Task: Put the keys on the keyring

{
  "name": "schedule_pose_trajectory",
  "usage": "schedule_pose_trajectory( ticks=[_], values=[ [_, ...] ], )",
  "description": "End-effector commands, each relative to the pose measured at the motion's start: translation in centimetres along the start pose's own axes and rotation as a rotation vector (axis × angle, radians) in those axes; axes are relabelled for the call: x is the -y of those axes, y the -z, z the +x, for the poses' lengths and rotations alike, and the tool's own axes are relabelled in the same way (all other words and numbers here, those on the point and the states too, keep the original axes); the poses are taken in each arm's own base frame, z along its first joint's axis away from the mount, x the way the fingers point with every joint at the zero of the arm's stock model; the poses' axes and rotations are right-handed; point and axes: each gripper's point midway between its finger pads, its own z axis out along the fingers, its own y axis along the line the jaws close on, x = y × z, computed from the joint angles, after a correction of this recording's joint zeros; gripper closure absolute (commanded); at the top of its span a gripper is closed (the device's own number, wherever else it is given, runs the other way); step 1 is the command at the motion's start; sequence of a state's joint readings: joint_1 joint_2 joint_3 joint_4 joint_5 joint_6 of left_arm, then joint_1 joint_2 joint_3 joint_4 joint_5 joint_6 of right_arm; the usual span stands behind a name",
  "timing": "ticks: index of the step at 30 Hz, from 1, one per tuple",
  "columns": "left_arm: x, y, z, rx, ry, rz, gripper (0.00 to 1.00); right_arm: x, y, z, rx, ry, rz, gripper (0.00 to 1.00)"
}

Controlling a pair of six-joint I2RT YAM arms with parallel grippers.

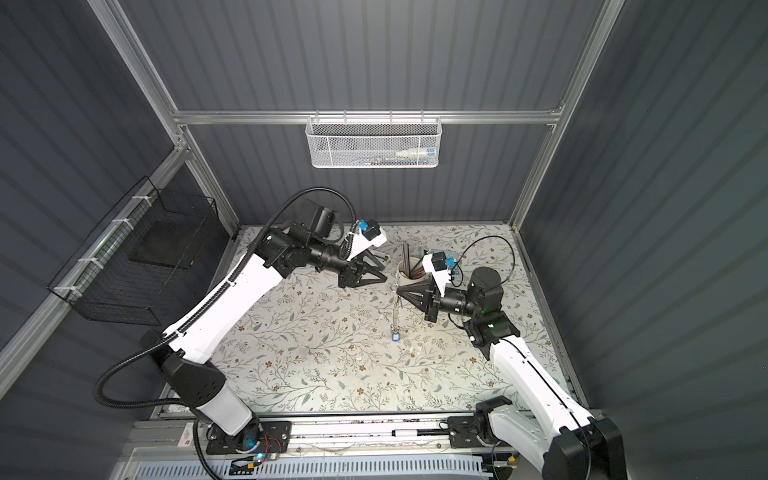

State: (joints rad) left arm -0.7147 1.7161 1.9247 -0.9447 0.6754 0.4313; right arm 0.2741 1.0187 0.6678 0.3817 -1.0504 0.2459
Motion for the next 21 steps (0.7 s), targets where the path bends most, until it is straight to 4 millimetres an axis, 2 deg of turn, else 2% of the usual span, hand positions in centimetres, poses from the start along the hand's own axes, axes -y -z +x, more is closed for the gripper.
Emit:
schedule_pose_trajectory(
  ticks=[1, 10, 14, 21],
  values=[
    [1.4, -0.2, 1.6, -0.121, -0.015, 0.023, 0.62, -0.7, -0.2, -1.3, 0.019, 0.063, -0.033, 1.0],
    [1.4, -1.8, 1.2, -0.149, -0.017, 0.045, 0.69, -0.7, -0.3, -1.0, 0.016, 0.056, -0.047, 1.0],
    [1.1, -2.1, 1.2, -0.154, -0.016, 0.039, 0.76, -0.6, -0.4, -0.8, 0.015, 0.048, -0.051, 1.0],
    [1.3, -2.5, 1.1, -0.157, -0.015, 0.045, 0.8, -0.8, -0.4, -0.8, 0.015, 0.046, -0.06, 1.0]
  ],
)
